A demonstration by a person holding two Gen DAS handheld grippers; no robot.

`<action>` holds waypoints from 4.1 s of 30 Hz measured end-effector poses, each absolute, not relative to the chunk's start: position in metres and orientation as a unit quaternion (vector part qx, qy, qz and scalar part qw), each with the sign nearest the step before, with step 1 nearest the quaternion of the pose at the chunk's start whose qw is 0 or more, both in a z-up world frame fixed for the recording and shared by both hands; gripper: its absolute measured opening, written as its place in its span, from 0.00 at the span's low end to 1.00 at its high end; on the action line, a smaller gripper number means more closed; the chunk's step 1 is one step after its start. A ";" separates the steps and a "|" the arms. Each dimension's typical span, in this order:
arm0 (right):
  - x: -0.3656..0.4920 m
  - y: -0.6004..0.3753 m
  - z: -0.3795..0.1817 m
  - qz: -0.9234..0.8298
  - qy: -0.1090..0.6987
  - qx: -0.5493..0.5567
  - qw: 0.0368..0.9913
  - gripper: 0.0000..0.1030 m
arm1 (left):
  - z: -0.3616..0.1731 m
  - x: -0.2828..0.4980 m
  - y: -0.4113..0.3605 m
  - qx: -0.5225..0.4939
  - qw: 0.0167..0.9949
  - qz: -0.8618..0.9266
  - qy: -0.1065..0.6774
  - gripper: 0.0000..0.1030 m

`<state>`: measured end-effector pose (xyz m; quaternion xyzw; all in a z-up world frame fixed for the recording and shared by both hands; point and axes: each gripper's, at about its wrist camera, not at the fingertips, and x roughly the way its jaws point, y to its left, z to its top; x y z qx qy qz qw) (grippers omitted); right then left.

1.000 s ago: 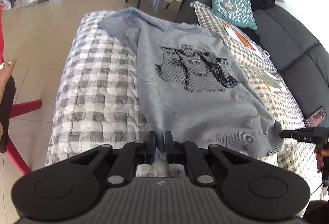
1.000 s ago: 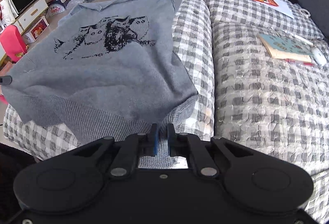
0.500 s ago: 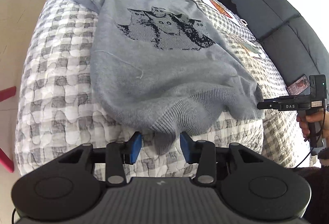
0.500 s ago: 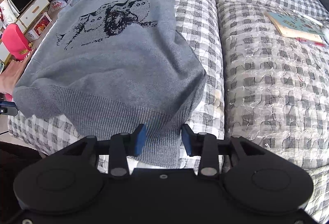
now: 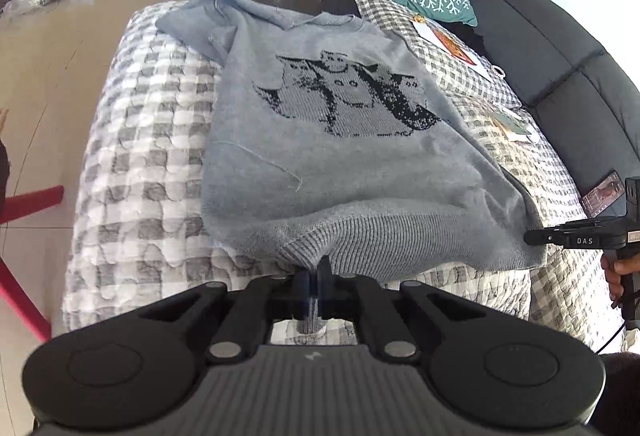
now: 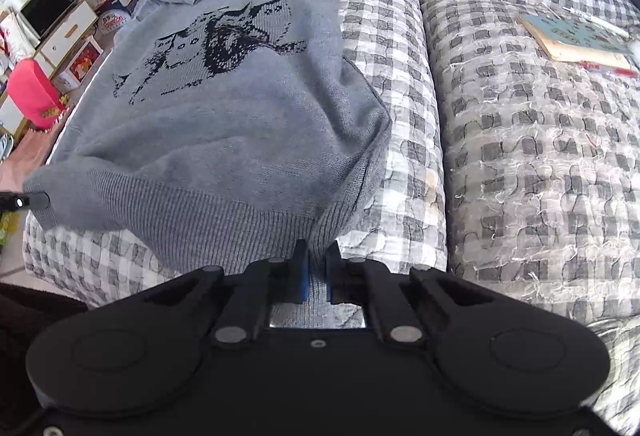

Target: Fold clothes

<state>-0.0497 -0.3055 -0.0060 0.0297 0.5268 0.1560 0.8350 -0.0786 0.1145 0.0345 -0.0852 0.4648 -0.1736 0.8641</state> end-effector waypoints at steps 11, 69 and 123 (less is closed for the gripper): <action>-0.091 -0.272 0.033 0.242 0.528 -0.040 0.813 0.08 | 0.052 -0.123 0.126 -0.009 0.843 -0.199 0.500 0.01; 0.138 -0.248 -0.035 0.089 0.362 0.149 0.916 0.51 | 0.005 0.205 0.180 -0.194 0.912 0.022 0.362 0.01; 0.120 -0.085 -0.035 0.231 0.291 -0.140 0.918 0.31 | -0.013 0.132 0.101 -0.194 0.900 -0.022 0.390 0.55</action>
